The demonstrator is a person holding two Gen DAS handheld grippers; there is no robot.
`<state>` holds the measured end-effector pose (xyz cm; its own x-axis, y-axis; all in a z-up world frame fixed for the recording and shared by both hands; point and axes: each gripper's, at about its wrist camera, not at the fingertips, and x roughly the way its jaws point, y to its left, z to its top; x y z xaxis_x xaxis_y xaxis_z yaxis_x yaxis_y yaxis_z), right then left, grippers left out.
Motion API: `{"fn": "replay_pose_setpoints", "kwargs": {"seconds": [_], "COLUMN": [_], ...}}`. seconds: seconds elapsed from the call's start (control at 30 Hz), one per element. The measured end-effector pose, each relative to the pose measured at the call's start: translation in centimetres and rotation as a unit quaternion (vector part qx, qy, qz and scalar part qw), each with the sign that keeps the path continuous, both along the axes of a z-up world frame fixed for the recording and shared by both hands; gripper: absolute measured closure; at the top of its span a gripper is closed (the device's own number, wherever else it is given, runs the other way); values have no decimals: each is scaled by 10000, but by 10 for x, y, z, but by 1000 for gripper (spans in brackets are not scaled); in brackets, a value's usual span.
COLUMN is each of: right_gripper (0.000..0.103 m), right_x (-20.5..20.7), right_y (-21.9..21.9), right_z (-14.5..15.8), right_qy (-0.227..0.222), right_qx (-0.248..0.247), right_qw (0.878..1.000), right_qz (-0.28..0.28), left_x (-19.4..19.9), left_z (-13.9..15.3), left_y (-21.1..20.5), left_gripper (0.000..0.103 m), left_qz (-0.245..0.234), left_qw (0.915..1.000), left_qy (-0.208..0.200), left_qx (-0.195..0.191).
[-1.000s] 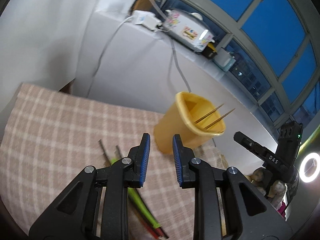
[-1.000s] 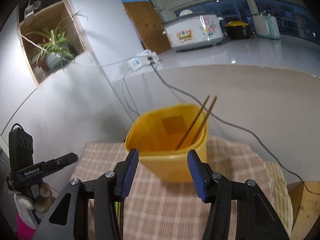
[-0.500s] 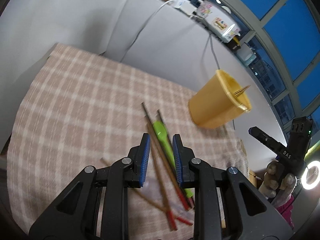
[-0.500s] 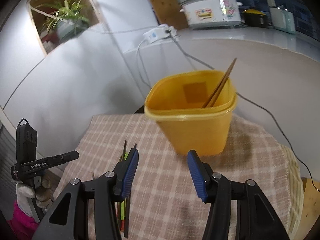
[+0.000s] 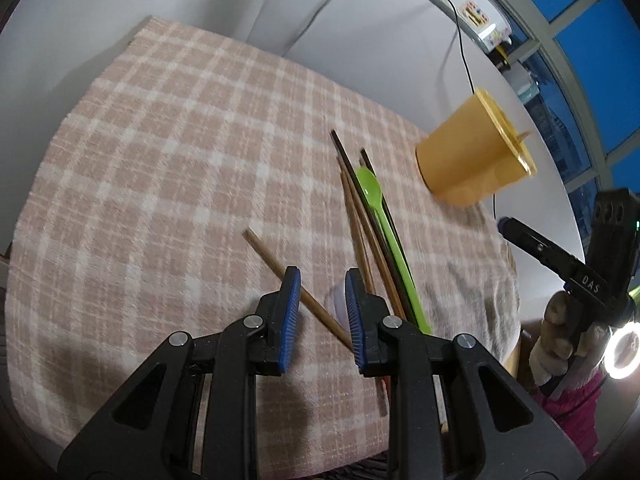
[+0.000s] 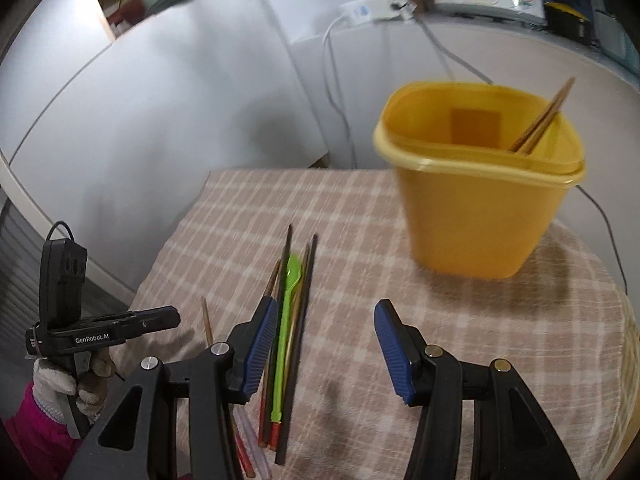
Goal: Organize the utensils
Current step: 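Move the right tool back to the pile and grasp a dark chopstick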
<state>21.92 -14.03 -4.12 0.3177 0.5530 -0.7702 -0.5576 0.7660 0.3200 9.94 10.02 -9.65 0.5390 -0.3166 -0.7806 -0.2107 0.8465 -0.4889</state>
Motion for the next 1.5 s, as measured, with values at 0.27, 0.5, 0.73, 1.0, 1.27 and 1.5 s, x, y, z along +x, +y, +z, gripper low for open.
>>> {"fn": "replay_pose_setpoints", "kwargs": {"seconds": [0.27,0.5,0.73,1.0,1.27,1.5], "right_gripper": [57,67,74,83,85,94], "right_x": [5,18,29,31,33,38], "right_y": [21,38,54,66,82,82], "right_z": [-26,-52,-70,-78,-77,-78], "right_qy": [464,975,1202,1083,941,937], "right_qx": [-198,-278,-476,-797,-1086,-1340], "right_qw": [9986,9948,9915,9908,9891,9859], "right_qz": [141,135,133,160,333,344], "left_x": [22,48,66,78,87,85], "left_z": [-5,-12,-22,-28,-34,-34], "left_y": [-34,-49,-64,-74,-80,-68], "left_gripper": [81,81,81,81,86,91], "left_qz": [-430,-603,-769,-884,-915,-833], "left_qw": [9987,9969,9932,9892,9865,9890], "left_qy": [120,311,493,514,453,481], "left_qx": [230,401,716,1049,1280,1124]}}
